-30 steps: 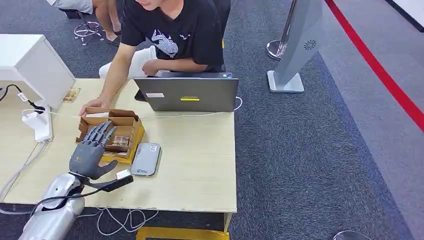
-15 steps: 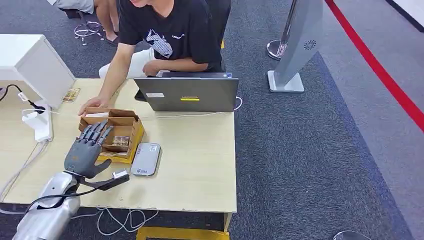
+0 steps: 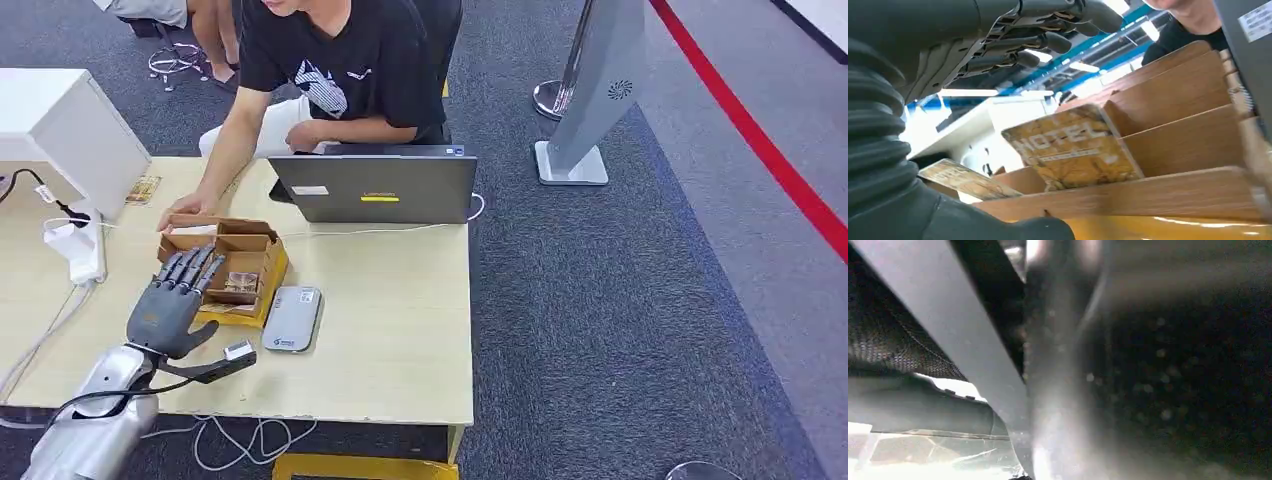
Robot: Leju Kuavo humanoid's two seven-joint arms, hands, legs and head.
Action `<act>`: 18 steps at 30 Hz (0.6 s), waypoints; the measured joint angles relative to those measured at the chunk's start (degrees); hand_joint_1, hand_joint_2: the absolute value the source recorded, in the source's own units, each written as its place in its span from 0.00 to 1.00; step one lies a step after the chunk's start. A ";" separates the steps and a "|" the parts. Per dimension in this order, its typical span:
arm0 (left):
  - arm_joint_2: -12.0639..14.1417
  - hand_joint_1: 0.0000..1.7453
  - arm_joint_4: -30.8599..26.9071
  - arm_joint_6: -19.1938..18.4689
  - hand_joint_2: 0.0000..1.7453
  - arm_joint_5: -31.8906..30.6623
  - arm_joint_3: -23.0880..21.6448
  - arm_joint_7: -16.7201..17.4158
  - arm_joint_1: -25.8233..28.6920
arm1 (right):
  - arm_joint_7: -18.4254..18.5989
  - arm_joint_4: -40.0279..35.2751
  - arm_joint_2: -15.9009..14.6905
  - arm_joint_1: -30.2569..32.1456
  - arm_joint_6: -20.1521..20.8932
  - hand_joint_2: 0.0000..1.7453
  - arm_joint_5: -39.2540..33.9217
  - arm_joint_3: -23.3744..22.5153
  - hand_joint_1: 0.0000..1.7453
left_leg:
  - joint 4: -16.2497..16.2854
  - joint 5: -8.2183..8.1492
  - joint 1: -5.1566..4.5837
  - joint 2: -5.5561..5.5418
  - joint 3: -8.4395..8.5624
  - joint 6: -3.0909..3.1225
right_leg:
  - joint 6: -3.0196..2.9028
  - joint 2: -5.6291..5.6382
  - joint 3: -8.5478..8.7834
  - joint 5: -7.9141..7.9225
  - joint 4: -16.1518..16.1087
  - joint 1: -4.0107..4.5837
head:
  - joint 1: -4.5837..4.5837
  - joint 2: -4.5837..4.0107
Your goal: Pass the card to the sensor for recognition and then transmit it.
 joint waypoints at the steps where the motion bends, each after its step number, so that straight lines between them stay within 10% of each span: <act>1: 0.11 0.00 0.31 0.33 1.00 -0.37 0.00 0.31 -0.18 | 0.00 0.00 0.00 0.00 0.00 1.00 0.00 0.00 0.00 | 0.00 0.00 0.00 0.00 0.00 0.00 | 0.00 0.00 0.00 0.00 0.00 0.00 | 0.00 0.00; 10: 0.41 0.00 1.60 0.59 1.00 -0.92 0.00 0.72 -0.47 | 0.00 0.00 0.00 0.00 0.00 1.00 0.00 0.00 0.00 | 0.00 -0.01 0.00 0.00 0.00 -0.01 | -0.02 -0.01 0.00 -0.01 0.00 0.00 | 0.00 0.00; 11: 0.41 0.25 1.71 0.57 1.00 -0.90 0.00 0.72 -0.48 | 0.00 0.00 0.00 0.00 0.00 1.00 0.00 0.00 0.00 | 0.00 -0.01 0.00 0.00 0.00 -0.01 | -0.02 -0.01 0.00 -0.01 0.00 0.00 | 0.00 0.00; 12: 0.41 1.00 1.79 0.53 1.00 -0.88 0.00 0.72 -0.50 | 0.00 0.00 0.00 0.00 0.00 1.00 0.00 0.00 0.00 | 0.00 -0.01 0.00 0.00 0.00 -0.01 | -0.02 -0.01 0.00 -0.01 0.00 0.00 | 0.00 0.00; 18: 0.41 1.00 2.28 -0.28 1.00 0.50 0.00 -0.41 -0.96 | -0.02 0.00 0.00 0.00 0.00 1.00 0.00 0.00 0.00 | 0.00 -0.01 0.00 0.00 0.00 -0.01 | -0.02 -0.01 0.00 -0.01 0.00 0.00 | 0.00 0.00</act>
